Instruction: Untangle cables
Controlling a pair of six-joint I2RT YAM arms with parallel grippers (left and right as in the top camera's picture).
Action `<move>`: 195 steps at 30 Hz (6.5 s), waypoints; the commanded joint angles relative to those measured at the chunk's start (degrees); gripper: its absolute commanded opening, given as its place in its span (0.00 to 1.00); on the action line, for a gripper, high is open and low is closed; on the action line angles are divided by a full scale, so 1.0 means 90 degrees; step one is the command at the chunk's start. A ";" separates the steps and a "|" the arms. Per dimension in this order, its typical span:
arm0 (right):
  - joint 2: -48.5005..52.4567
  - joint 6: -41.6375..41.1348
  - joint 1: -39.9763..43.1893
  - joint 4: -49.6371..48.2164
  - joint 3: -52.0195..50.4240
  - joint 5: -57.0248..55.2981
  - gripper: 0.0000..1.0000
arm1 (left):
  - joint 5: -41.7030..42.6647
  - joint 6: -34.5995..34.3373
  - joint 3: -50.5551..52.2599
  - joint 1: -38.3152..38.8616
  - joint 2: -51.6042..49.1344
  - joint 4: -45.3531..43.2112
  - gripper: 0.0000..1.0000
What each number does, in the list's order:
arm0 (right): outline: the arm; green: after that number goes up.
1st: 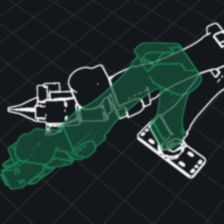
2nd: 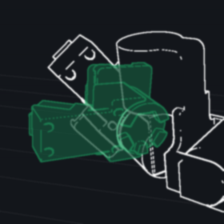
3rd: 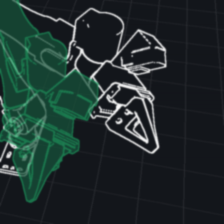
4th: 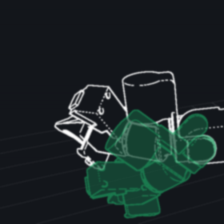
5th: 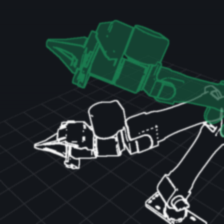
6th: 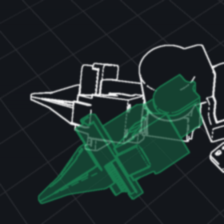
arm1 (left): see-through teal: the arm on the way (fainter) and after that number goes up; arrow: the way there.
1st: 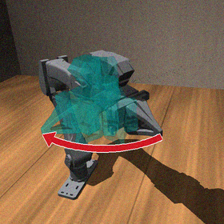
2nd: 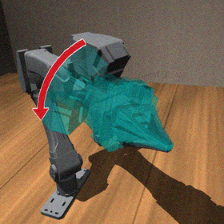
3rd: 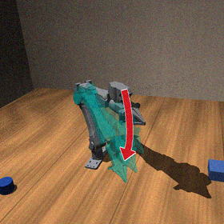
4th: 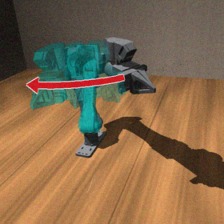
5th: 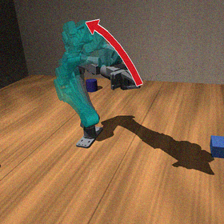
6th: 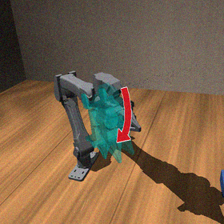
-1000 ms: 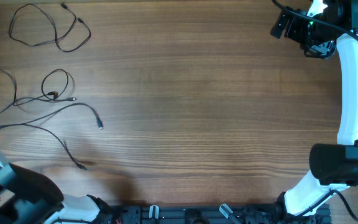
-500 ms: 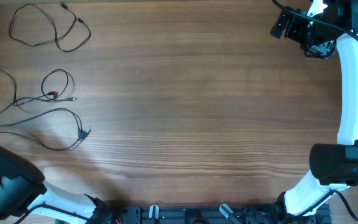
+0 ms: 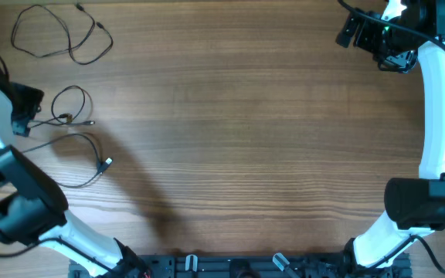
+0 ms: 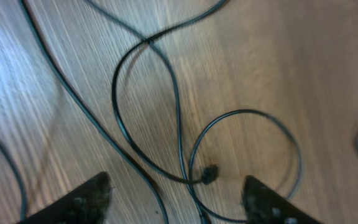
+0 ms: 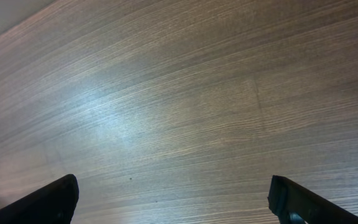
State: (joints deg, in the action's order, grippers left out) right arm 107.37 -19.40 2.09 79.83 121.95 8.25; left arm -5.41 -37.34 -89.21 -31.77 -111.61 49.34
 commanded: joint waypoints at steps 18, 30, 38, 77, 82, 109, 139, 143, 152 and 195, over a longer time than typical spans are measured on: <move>0.0095 -0.0019 0.0002 -0.0017 0.0019 -0.0102 1.00 | 0.1343 -0.0204 0.0000 0.0061 -0.1734 -0.1838 0.49; 0.0095 -0.0019 0.0002 -0.0019 0.0019 -0.0104 1.00 | 0.1923 0.0962 -0.0661 0.0464 -0.1756 -0.1654 0.62; 0.0095 -0.0019 0.0002 -0.0017 0.0019 -0.0104 1.00 | 0.2174 0.0384 -0.1955 0.0437 -0.0316 0.0678 0.89; 0.0095 -0.0019 0.0002 -0.0019 0.0019 -0.0102 1.00 | -0.0410 -0.1115 0.1552 0.0821 -0.0134 0.1311 0.82; 0.0095 -0.0017 0.0002 -0.0022 0.0019 -0.0104 1.00 | -0.0406 -0.1069 0.0605 0.0857 0.0359 0.2460 1.00; -0.0262 -0.0335 0.0002 0.0063 0.0022 0.1178 1.00 | 0.1452 0.1124 0.0459 0.4964 0.4592 0.2885 1.00; -0.6693 -0.1175 -0.1875 0.1367 -0.3106 -0.1321 1.00 | 0.1452 0.1124 0.0459 0.4964 0.4592 0.2885 1.00; -0.6688 -0.0755 -0.1875 0.1350 -0.3152 -0.1870 1.00 | 0.1452 0.1124 0.0459 0.4964 0.4592 0.2885 1.00; -0.7529 0.1761 -0.1270 -0.1365 -0.6013 -0.1069 1.00 | 0.1452 0.1124 0.0459 0.4964 0.4592 0.2885 1.00; -1.1907 0.2470 -0.0100 -0.8859 -1.3515 -0.0702 1.00 | 0.1452 0.1124 0.0459 0.4964 0.4592 0.2885 1.00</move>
State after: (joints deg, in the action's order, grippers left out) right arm 1.10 4.27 0.71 0.01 0.71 4.54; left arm 7.40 -28.47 -85.01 12.71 -70.85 75.46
